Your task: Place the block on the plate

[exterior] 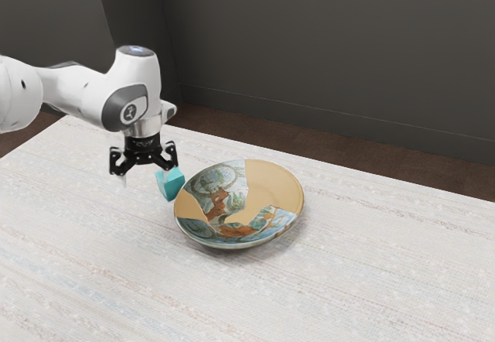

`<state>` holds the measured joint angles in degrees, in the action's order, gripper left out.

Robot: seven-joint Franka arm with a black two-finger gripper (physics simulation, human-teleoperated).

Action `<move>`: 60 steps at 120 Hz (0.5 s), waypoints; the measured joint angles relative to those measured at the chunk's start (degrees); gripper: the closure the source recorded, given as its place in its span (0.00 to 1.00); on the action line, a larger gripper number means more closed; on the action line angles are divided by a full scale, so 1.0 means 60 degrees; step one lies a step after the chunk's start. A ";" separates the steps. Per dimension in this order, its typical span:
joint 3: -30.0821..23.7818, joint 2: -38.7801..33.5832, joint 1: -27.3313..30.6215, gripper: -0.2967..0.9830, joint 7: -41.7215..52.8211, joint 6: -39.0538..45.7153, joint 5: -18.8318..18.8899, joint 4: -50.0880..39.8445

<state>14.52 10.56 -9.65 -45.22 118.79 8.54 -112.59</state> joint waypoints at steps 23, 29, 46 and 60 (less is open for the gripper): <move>0.0067 0.1280 0.0009 0.23 -0.1484 0.0750 -0.0256 0.1038; 0.0068 0.1667 0.0039 0.23 -0.1799 0.0862 -0.0365 0.1427; 0.0069 0.2359 0.0368 0.23 -0.2387 0.1058 -0.0521 0.2109; -0.0281 0.2965 0.0930 0.23 -0.2432 0.1107 -0.0681 0.2724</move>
<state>12.84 28.35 -4.07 -59.81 125.43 4.46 -96.24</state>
